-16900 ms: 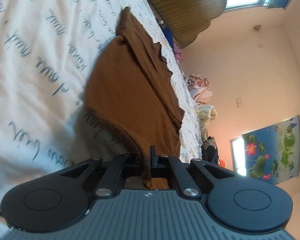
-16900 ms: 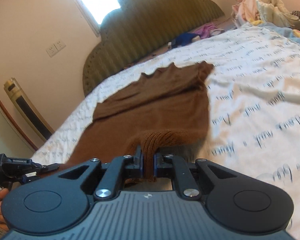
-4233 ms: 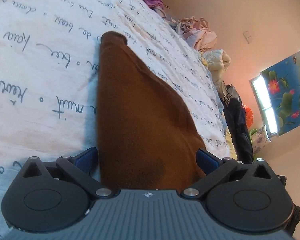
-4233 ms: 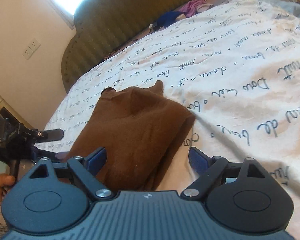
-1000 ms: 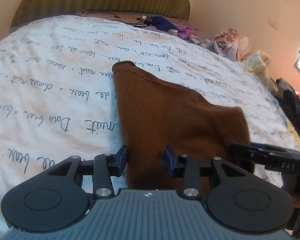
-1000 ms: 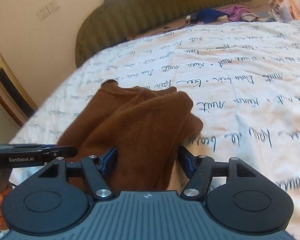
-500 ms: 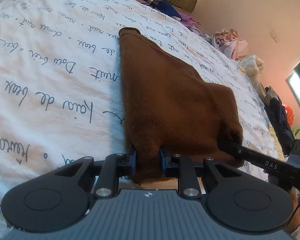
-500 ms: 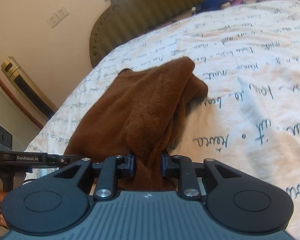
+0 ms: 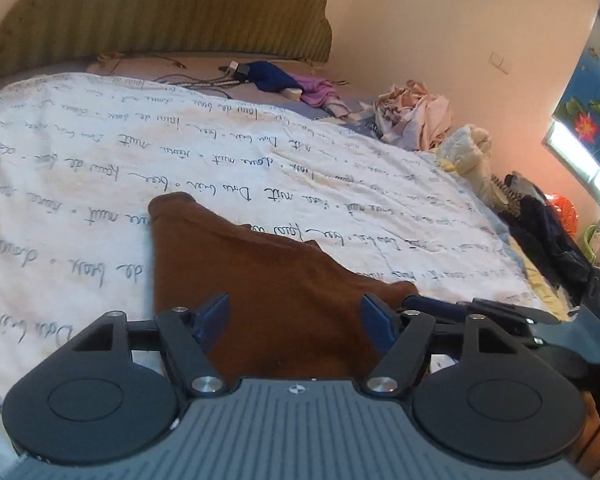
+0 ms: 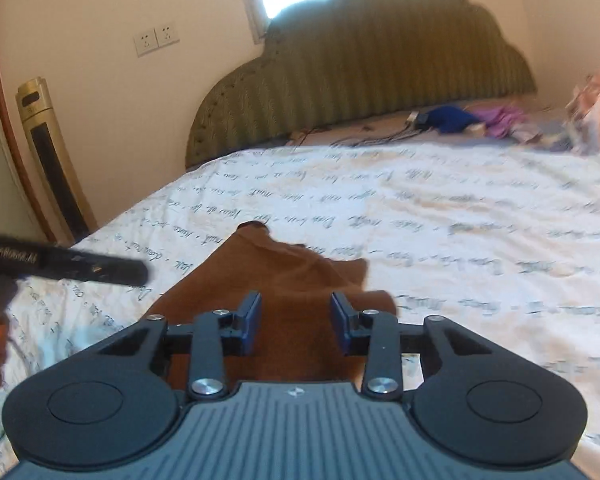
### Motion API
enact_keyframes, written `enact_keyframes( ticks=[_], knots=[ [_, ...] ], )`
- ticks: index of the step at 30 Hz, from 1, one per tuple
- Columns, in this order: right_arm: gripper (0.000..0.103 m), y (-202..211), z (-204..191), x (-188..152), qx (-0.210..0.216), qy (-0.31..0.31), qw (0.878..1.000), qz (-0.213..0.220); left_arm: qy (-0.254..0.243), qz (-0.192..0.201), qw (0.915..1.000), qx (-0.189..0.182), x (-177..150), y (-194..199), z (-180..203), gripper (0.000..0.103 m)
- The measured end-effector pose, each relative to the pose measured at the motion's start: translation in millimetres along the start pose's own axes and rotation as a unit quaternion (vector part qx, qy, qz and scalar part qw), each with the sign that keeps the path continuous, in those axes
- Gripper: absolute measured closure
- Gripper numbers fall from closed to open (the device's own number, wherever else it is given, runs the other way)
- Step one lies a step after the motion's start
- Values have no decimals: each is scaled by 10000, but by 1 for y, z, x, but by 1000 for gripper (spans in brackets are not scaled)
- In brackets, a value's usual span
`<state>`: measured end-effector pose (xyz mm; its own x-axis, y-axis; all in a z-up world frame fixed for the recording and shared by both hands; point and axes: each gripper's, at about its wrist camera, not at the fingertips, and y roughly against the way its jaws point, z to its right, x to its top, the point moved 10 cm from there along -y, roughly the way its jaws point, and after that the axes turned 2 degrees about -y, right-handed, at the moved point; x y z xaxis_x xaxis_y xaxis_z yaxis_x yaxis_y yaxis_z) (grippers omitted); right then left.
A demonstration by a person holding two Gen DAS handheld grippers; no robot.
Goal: Fold small clothes
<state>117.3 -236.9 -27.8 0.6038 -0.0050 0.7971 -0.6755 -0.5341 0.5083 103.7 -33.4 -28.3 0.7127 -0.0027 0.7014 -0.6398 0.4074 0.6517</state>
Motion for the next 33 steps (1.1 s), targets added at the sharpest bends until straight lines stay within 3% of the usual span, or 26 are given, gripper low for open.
enact_keyframes(
  ticks=[4, 5, 7, 10, 14, 16, 18, 19, 21, 23, 26, 28, 30, 31, 33],
  knots=[
    [75, -58, 24, -21, -708, 441, 9942, -673, 164, -913, 9935, 660, -17, -85, -35, 40],
    [76, -66, 33, -27, -767, 485, 9933, -716, 142, -680, 9952, 691, -15, -85, -39, 40],
    [76, -67, 47, -25, -611, 82, 9962, -608, 310, -688, 9944, 738, -17, -84, -43, 41],
    [75, -54, 56, -18, -726, -162, 9957, -555, 644, -607, 9939, 658, -17, -69, -50, 44],
    [74, -21, 34, -10, -419, -104, 9989, -155, 828, -282, 9953, 425, -21, -30, -49, 33],
    [74, -22, 20, -15, -173, -55, 9996, -212, 563, -291, 9964, 569, -34, -24, -42, 30],
    [75, -41, 18, -35, -479, 417, 9960, -623, 118, -356, 9943, 994, -50, -29, -46, 25],
    [76, -44, 20, -40, -517, 498, 9959, -554, 180, -441, 9931, 1069, -57, -33, -52, 12],
    [75, -36, 27, -33, -461, 19, 9977, -498, 611, -349, 9936, 889, -62, -23, -62, 13],
    [72, -10, 19, -24, -566, 120, 9981, -221, 613, -275, 9941, 849, -62, -5, -62, 19],
    [72, 24, -6, -29, -391, 322, 9987, 85, 432, 34, 9976, 537, -66, 25, -43, 17],
    [72, 26, -19, -43, -373, 574, 9976, 27, 218, 3, 9981, 580, -78, 28, -30, 17],
    [74, 3, -12, -69, -842, 962, 9907, -474, -33, -307, 9970, 715, -99, 14, -24, 16],
    [74, -4, -5, -78, -925, 1057, 9888, -508, -43, -426, 9960, 790, -110, 7, -26, 12],
    [73, 5, 2, -74, -705, 553, 9953, -378, -441, -289, 9933, 1025, -116, 12, -22, 11]
  ],
)
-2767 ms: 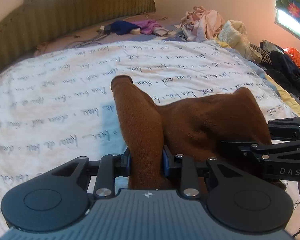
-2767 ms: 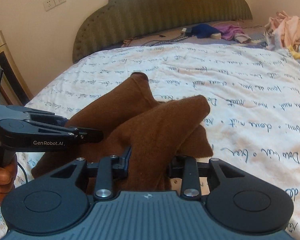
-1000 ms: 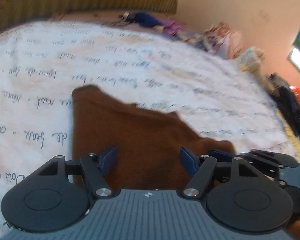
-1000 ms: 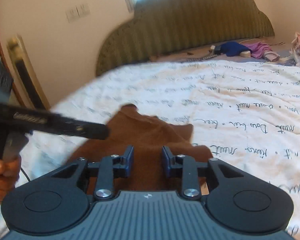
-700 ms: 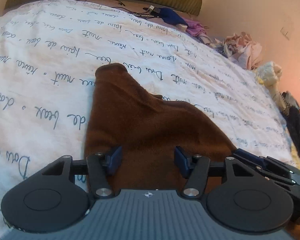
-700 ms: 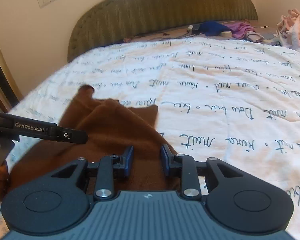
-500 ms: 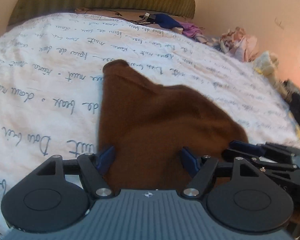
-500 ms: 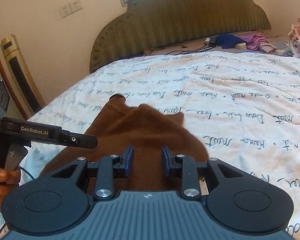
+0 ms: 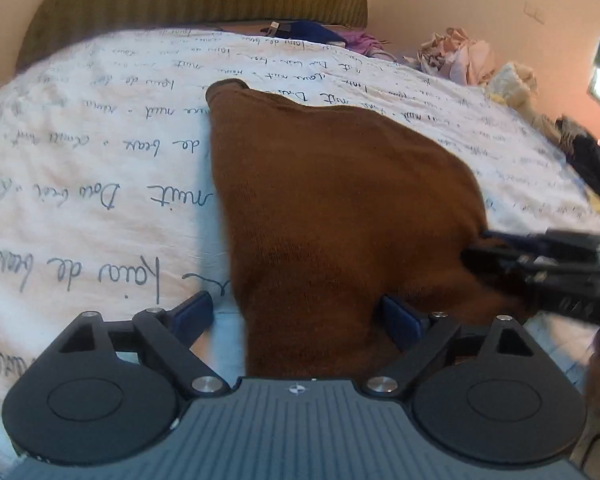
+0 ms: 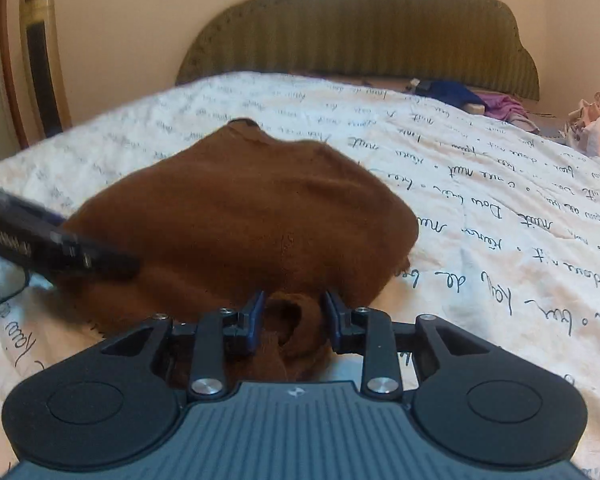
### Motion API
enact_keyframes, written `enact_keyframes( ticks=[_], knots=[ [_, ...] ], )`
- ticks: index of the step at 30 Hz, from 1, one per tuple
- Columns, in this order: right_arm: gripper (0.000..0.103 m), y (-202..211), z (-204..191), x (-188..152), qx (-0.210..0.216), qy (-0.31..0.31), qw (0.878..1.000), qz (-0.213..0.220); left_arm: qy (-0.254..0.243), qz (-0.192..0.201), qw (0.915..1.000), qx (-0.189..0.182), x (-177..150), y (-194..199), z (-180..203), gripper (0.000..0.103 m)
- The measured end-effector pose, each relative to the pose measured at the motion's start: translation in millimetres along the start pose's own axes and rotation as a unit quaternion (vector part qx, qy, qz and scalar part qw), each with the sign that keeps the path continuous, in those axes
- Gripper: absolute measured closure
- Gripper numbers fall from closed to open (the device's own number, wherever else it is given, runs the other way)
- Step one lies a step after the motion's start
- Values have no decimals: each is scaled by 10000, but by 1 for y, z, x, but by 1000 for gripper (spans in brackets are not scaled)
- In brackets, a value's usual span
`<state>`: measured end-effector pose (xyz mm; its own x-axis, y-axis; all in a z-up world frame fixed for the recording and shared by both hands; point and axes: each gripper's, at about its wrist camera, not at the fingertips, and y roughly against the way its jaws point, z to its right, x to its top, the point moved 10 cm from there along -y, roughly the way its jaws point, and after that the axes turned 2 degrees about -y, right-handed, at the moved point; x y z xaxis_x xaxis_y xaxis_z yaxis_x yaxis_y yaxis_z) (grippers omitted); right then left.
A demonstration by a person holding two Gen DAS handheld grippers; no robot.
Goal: Fold small clothes
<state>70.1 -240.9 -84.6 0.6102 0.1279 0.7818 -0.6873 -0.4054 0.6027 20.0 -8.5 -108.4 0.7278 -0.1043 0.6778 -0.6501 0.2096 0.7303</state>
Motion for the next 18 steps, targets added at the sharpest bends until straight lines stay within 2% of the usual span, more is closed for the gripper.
enact_keyframes(
  ticks=[3, 5, 9, 11, 12, 13, 15, 16, 18],
  knots=[
    [71, 30, -4, 12, -85, 17, 9995, 308, 318, 88, 9993, -196, 2, 23, -4, 14],
    [71, 42, -7, 17, -55, -30, 9989, 475, 306, 440, 9984, -172, 13, 41, -4, 13],
    [71, 38, -22, 18, 113, 89, 9983, 571, 260, 609, 9964, -523, 25, 48, 20, 12],
    [72, 21, -27, 6, 41, 322, 9991, 277, -4, 486, 9984, -292, 20, 35, 30, 10],
    [72, 10, -25, -6, -224, 531, 9983, 69, -106, 374, 9991, -147, 14, 26, 31, 10],
    [72, 5, -22, -14, -307, 612, 9976, 29, -139, 241, 9996, -84, 7, 17, 31, 9],
    [72, 10, -16, -14, -107, 309, 9994, 126, 1, -8, 10000, 10, -11, 1, 21, 6],
    [72, 16, -14, -11, -58, 181, 9997, 143, 76, 132, 9999, -57, -12, 4, 19, 3],
    [71, 29, -15, -4, -161, 197, 9993, 288, 93, 113, 9999, -19, -15, 7, 17, 3]
  ],
)
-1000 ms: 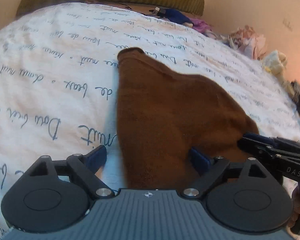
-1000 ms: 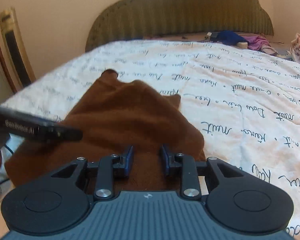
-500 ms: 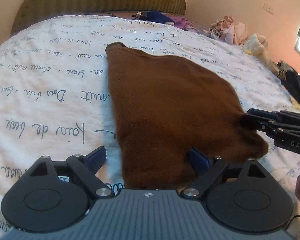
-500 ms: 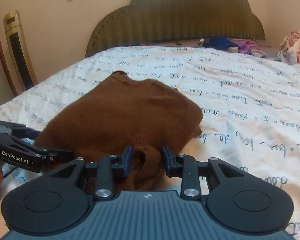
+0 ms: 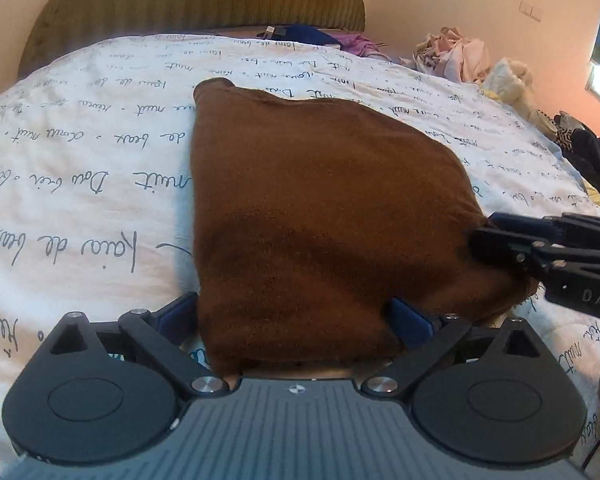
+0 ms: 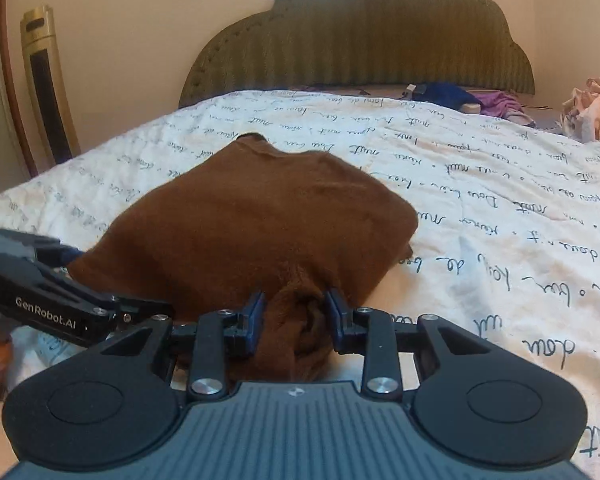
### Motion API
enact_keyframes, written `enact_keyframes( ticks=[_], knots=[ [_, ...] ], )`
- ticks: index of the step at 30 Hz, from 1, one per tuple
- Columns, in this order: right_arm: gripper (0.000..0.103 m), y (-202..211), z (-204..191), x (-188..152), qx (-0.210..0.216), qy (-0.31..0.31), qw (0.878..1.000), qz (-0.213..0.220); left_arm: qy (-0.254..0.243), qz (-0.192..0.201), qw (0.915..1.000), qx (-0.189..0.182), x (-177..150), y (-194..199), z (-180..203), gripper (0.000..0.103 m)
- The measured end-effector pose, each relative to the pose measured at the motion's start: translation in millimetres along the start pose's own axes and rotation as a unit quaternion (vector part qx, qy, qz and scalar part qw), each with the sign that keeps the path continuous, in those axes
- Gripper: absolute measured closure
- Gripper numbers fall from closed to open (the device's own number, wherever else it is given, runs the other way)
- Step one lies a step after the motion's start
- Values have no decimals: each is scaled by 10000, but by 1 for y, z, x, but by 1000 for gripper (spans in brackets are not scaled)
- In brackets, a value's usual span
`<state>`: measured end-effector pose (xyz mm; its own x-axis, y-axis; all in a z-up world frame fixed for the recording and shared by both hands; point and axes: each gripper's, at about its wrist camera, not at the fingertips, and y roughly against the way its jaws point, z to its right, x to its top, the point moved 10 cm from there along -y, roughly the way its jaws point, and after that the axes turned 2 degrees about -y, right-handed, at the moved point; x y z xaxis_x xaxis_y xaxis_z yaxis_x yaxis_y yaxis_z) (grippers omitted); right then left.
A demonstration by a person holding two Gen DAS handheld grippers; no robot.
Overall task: Fold small clothes
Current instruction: 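Open both grippers and pull them back from the folded sweater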
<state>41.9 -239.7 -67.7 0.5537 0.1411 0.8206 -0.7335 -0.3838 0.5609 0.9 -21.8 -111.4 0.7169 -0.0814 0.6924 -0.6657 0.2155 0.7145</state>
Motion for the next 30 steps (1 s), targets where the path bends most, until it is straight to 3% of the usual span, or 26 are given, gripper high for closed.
enact_keyframes(
  ticks=[4, 6, 8, 11, 21, 25, 30],
  knots=[
    [70, 13, -4, 2, -97, 22, 9998, 187, 41, -33, 10000, 43, 0, 1, -1, 2],
    [70, 0, -7, -14, -157, 99, 9997, -134, -6, -11, 10000, 61, 0, 1, 0, 1],
    [57, -14, -4, -29, -246, 158, 9992, -259, -16, -16, 10000, 82, -1, 1, 0, 0],
    [40, -7, 8, -27, -263, -319, 9987, -294, 5, -32, 10000, 88, -2, 3, 0, 0],
    [34, 30, -8, -22, -368, -590, 9974, -210, 43, -102, 9999, 119, -3, 7, -3, 0],
    [18, 39, -25, -34, -410, -730, 9959, -336, 74, -141, 9996, 223, -9, 24, -5, 0],
    [18, 41, -39, -56, -730, -845, 9927, -449, 39, -321, 9984, 472, -34, 51, -19, 0]
  ],
)
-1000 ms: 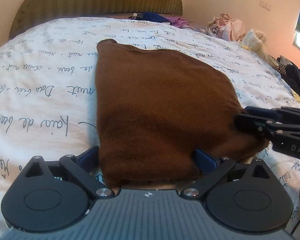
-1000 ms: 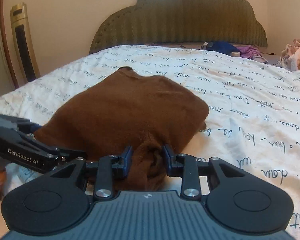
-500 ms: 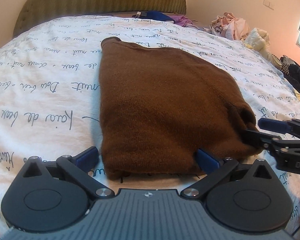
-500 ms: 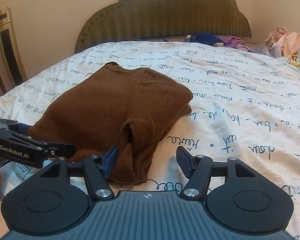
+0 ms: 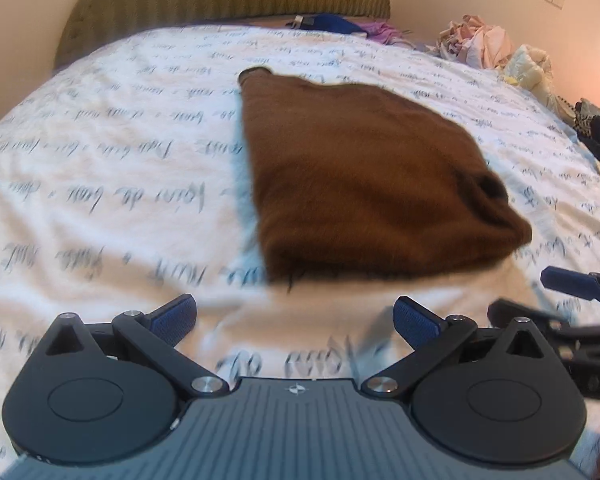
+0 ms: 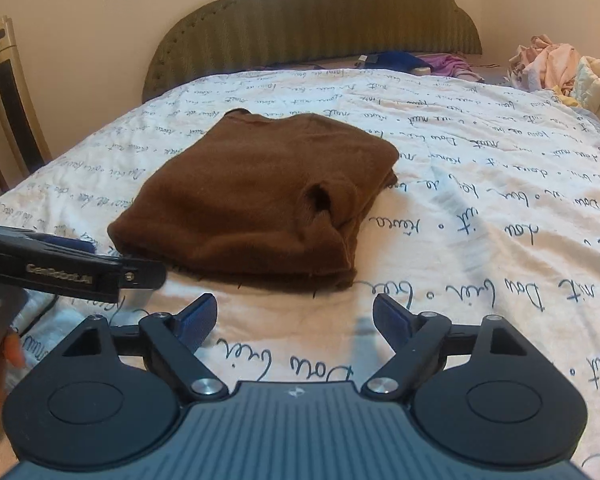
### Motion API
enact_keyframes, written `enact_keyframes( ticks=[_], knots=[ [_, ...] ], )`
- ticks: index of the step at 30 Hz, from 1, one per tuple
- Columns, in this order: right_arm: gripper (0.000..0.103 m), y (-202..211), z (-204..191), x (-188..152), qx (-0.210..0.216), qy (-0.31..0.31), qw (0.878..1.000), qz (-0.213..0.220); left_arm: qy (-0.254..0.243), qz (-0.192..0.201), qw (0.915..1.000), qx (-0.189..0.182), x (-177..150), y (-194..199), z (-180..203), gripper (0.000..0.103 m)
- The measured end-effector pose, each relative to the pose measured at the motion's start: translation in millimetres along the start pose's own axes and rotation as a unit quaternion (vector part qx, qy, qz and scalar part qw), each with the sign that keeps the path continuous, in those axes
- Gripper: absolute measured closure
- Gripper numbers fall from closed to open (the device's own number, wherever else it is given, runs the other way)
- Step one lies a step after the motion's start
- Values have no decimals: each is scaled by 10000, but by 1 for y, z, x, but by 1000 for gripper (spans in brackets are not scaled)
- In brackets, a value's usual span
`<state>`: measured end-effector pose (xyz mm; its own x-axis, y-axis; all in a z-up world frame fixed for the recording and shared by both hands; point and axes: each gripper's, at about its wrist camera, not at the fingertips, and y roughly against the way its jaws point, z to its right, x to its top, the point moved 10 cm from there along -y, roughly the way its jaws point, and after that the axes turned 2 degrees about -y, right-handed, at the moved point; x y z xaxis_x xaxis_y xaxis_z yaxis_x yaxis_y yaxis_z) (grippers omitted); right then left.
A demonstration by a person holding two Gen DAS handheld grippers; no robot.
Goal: Fold small clothes
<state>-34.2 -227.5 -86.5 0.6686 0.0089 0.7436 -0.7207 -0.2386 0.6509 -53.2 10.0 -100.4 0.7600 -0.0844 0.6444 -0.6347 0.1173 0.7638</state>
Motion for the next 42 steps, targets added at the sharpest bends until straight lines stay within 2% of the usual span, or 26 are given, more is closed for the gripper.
enact_keyframes(
  ticks=[2, 3, 5, 9, 11, 18, 42],
  knots=[
    [18, -6, 0, -7, -25, -120, 9999, -51, 25, -135, 9999, 45, -12, 1, -6, 0],
    [17, -10, -1, -10, -94, -153, 9998, -83, -32, -79, 9999, 83, -16, 3, -8, 0],
    [9, -13, -4, -11, -180, -124, 9998, -30, -135, -29, 9997, 181, -21, 6, -8, 0],
    [1, -20, -9, -11, -351, -115, 9993, -73, -130, 29, 9989, 439, -24, 4, -5, 0],
    [1, -24, -9, -15, -512, 16, 9986, -93, -68, 74, 9987, 497, -23, 4, -5, 0],
    [0, -22, -7, -17, -419, 131, 9989, -136, -49, 344, 9975, 614, -22, 3, -6, 0],
    [0, -25, -5, -16, -435, 57, 9990, -76, -30, 432, 9970, 645, -19, 0, -9, 0]
  ],
)
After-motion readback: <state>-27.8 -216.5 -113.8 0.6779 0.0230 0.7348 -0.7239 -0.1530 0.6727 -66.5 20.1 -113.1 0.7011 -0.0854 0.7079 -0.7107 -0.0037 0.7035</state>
